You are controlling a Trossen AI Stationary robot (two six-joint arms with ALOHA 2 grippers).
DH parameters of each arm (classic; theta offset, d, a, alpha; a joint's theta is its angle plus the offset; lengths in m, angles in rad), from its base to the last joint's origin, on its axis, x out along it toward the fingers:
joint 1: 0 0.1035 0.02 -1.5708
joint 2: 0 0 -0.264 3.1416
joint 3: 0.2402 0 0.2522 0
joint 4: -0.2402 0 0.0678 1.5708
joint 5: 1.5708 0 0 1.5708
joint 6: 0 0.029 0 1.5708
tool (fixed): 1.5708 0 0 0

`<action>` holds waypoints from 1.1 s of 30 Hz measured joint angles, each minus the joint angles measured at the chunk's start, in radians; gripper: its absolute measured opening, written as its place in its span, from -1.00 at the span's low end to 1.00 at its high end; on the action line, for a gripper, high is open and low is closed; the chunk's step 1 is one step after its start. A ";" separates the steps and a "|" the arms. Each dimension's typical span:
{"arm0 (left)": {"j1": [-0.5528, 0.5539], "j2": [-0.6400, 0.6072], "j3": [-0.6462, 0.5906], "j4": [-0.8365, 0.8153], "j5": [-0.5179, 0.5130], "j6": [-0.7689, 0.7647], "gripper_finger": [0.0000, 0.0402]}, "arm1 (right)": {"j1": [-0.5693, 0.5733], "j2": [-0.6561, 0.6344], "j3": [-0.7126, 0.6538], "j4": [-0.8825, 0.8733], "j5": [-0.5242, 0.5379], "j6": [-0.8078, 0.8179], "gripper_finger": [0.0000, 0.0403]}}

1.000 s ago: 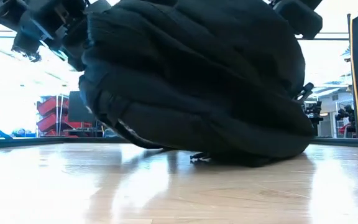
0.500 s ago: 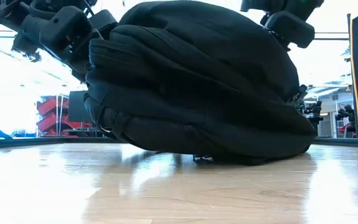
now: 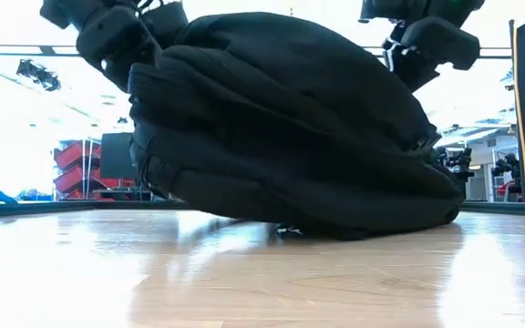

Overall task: Unpack backpack
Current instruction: Open the backpack

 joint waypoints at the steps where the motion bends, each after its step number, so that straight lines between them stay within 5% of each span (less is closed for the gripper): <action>1: -0.002 0.000 0.029 -0.033 -0.002 0.002 0.86 | 0.015 0.000 0.000 0.000 -0.002 0.011 -0.98; 7: -0.025 -0.001 0.150 -0.116 -0.099 0.065 0.86 | 0.117 0.000 0.000 0.000 -0.006 0.061 -0.99; 16: -0.024 0.004 0.151 -0.116 -0.288 0.080 0.86 | 0.254 0.000 -0.001 -0.060 -0.006 0.210 -0.98; 24: -0.024 0.067 0.071 -0.034 -0.236 0.040 0.86 | 0.244 0.001 -0.019 -0.254 -0.003 0.432 -0.99; 33: -0.049 0.219 0.035 0.246 -0.009 -0.026 0.86 | -0.020 0.001 -0.173 -0.235 0.051 0.349 -0.99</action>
